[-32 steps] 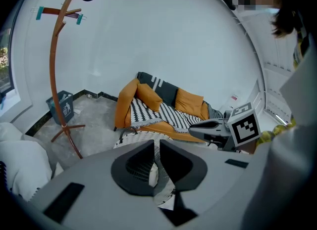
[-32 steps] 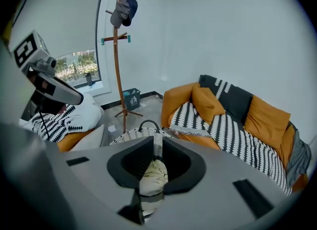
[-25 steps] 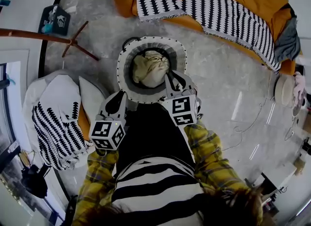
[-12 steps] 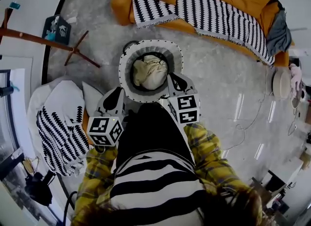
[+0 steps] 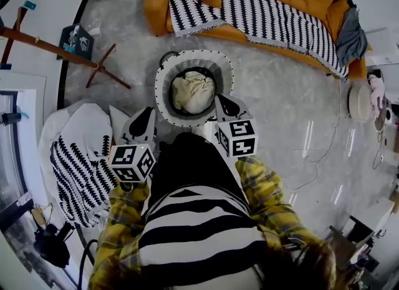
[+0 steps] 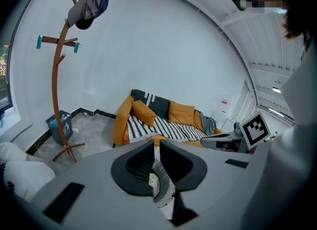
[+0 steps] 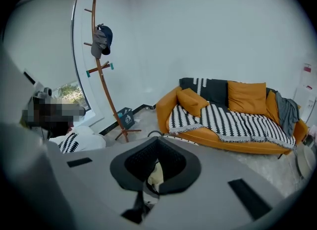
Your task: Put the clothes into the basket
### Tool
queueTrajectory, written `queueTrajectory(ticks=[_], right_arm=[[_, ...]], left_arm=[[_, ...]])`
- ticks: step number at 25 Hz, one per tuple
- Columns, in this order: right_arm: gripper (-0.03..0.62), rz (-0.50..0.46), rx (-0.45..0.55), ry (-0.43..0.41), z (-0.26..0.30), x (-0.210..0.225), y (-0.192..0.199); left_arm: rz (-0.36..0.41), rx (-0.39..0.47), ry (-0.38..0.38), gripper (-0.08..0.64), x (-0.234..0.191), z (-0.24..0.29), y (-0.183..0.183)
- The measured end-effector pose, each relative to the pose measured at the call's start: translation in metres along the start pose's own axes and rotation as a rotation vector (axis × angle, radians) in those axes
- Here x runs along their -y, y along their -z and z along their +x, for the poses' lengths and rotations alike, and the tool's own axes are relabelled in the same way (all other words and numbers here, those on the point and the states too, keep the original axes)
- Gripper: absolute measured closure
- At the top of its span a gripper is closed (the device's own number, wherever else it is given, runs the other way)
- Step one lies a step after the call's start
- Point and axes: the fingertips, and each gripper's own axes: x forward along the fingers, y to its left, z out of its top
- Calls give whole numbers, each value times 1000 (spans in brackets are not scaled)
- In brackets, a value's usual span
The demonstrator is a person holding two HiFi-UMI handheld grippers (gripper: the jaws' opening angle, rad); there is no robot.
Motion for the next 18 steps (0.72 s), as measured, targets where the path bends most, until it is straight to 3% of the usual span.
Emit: queueTrajectory(ticks=[7, 18], right_arm=[[566, 63, 8, -9, -17, -10, 7], [566, 78, 9, -6, -25, -16, 11]], left_arm=[[9, 6, -4, 514, -1, -17, 3], [-1, 7, -15, 514, -8, -29, 7]])
